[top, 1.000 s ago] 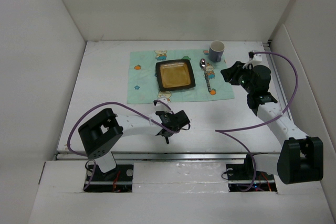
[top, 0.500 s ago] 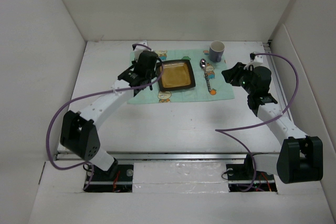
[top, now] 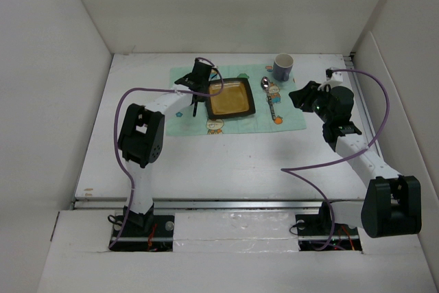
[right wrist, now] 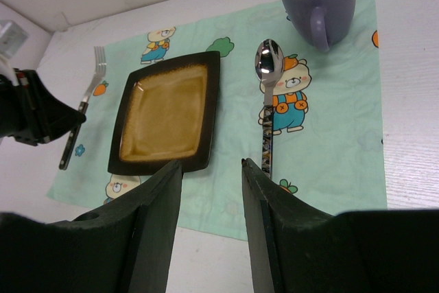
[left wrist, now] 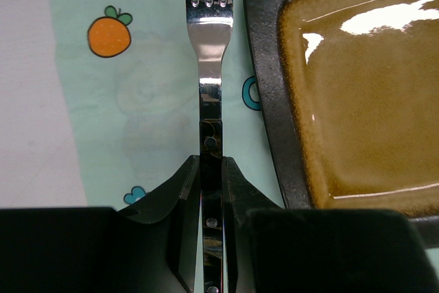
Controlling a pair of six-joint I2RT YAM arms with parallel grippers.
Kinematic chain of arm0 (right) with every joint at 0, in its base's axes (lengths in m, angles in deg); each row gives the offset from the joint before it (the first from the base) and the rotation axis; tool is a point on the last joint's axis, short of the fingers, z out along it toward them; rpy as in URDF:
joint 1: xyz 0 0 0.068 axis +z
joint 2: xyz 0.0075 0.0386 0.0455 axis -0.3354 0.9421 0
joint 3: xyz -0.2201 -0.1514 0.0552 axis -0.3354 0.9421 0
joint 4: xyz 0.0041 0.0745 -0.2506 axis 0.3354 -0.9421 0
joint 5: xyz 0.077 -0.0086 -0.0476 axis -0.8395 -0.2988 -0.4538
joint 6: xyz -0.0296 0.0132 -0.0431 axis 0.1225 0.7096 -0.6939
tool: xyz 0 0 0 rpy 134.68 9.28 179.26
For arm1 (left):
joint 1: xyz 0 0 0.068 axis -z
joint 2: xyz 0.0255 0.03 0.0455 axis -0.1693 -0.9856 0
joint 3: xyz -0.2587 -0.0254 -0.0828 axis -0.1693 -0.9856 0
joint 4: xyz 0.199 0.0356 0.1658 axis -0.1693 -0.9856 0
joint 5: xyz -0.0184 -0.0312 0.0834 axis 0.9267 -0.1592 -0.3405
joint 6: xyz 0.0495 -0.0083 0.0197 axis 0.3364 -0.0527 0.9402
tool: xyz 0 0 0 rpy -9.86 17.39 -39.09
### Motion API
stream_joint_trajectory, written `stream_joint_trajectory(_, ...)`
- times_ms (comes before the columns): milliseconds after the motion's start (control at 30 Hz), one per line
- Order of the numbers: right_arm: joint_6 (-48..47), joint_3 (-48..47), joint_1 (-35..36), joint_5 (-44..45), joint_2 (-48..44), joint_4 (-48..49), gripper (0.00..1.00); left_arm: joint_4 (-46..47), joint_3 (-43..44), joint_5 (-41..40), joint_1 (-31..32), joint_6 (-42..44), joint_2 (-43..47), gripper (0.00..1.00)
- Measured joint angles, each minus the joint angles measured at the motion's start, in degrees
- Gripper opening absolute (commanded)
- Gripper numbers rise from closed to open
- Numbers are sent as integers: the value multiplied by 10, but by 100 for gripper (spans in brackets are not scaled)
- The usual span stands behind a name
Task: Set the dinner table for one person
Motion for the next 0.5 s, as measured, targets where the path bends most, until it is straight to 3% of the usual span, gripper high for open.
stream_joint_trajectory(500, -10, 0, 15, 7, 17, -1, 46, 2, 25, -3, -24, -28, -65, 0)
